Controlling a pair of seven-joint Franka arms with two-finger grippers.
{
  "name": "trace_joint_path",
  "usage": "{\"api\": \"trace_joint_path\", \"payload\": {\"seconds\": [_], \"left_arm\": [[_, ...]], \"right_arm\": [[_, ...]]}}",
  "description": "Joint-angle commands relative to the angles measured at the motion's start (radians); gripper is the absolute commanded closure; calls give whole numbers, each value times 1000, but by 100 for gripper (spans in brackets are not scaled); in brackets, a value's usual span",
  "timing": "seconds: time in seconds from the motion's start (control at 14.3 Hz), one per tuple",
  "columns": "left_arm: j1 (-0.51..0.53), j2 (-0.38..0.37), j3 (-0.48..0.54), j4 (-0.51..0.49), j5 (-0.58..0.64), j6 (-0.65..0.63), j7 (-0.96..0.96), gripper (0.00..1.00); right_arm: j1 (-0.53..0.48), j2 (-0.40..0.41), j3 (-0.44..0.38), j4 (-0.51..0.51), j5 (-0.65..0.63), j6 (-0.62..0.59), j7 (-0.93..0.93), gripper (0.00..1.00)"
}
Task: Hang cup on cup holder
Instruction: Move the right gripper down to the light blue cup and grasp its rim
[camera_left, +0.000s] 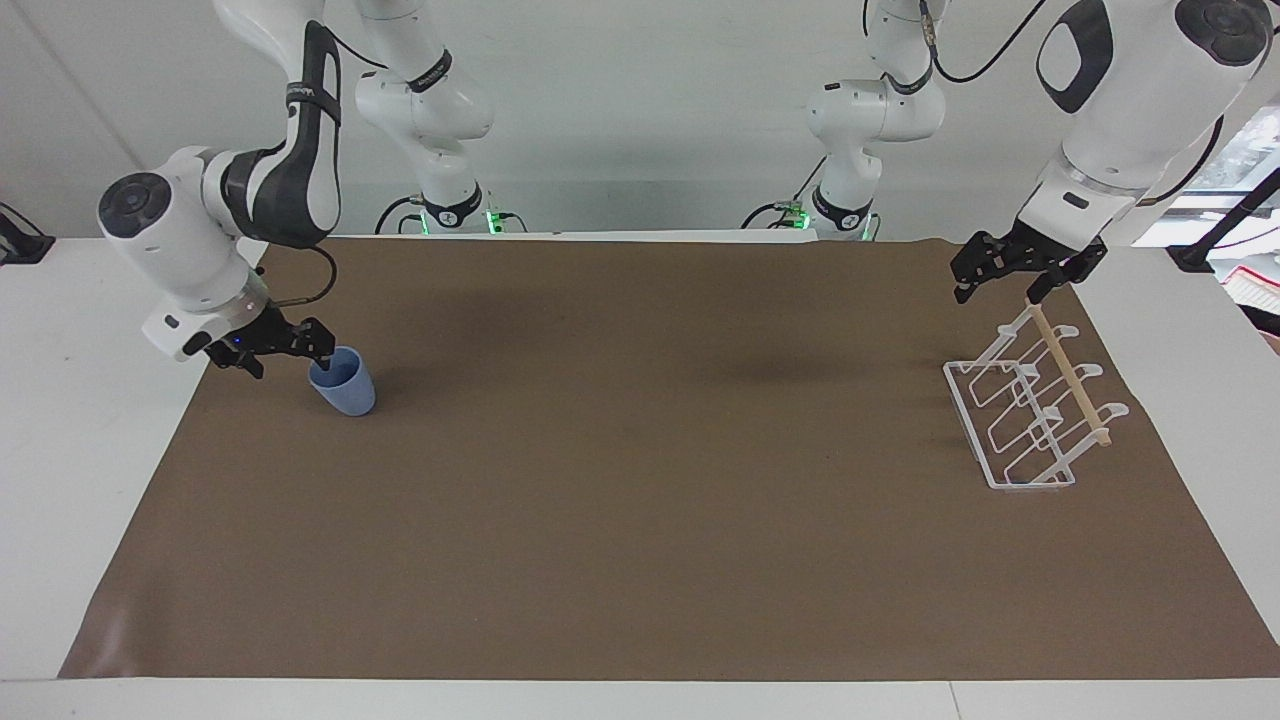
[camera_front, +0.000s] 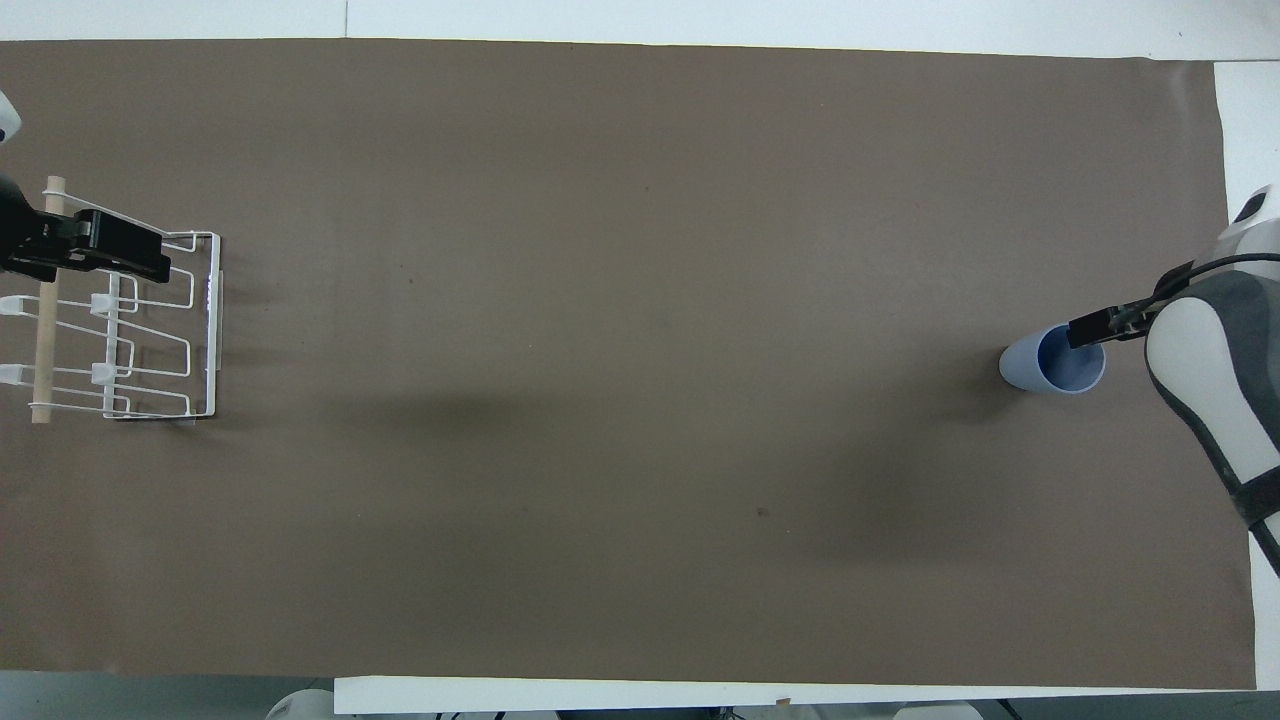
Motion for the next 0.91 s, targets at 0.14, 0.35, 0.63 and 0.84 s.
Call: {"api": "trace_joint_path", "payload": {"seconds": [0.14, 0.35, 0.63, 0.84], "left_arm": [[3, -6, 0, -9, 11, 5, 9, 0], [3, -6, 0, -9, 11, 5, 9, 0], [3, -6, 0, -9, 11, 5, 9, 0], [3, -6, 0, -9, 11, 5, 9, 0]], "right_arm": [[-12, -10, 5, -60, 20, 31, -38, 26], [-6, -12, 5, -63, 20, 31, -38, 72], [-3, -12, 5, -66, 20, 28, -38, 100], [-3, -3, 7, -5, 18, -33, -40, 100]]}}
